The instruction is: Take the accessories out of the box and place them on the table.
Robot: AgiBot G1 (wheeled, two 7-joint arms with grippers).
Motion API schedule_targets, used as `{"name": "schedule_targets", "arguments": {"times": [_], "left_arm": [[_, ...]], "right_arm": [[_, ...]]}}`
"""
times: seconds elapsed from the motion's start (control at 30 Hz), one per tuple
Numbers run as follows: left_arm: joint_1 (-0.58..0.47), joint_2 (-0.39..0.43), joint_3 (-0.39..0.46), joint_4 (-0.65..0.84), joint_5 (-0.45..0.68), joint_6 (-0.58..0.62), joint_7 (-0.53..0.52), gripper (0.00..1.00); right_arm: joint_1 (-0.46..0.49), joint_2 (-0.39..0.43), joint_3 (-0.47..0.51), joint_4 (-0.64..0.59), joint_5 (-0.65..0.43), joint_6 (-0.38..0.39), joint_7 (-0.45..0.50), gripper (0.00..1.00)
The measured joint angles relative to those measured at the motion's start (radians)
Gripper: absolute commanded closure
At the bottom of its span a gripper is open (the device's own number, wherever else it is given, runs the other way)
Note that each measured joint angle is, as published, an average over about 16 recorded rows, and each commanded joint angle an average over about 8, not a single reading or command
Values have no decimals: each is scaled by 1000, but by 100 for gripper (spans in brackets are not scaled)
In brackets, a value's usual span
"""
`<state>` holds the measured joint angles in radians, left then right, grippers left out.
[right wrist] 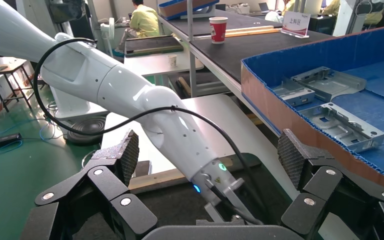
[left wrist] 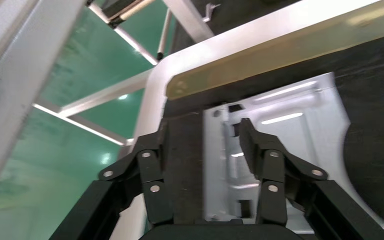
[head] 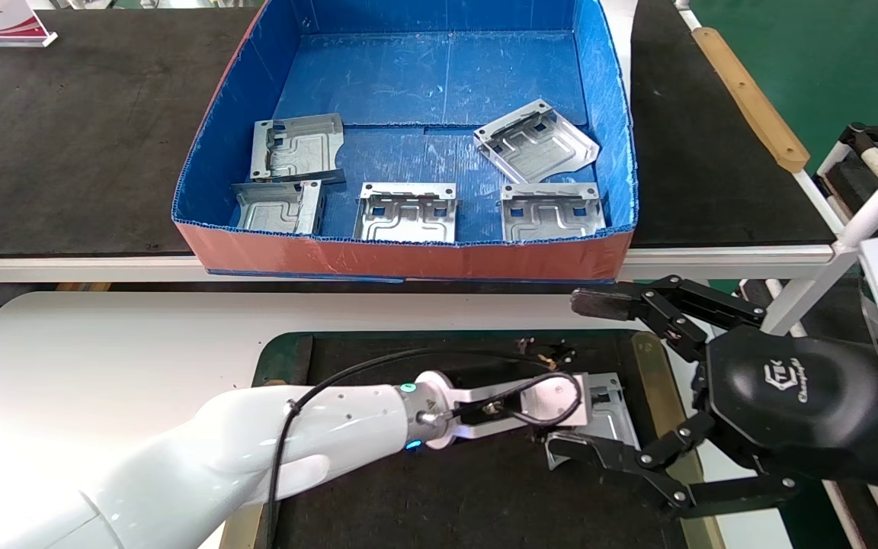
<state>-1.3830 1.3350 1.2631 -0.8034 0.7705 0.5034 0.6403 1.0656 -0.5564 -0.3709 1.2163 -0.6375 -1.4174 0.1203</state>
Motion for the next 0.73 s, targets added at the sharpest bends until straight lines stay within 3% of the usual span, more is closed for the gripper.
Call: {"name": "schedule_targets", "arguments": {"times": [0.5,0.73], "left_arm": [[76,-178,-242,-118,-10,244,-203,0],[95,-223,-303,-148,-12,305,-255,0]], "right_arm": [[0,0,0,0,0,0,0,0],[0,0,0,0,0,0,0,0]]}}
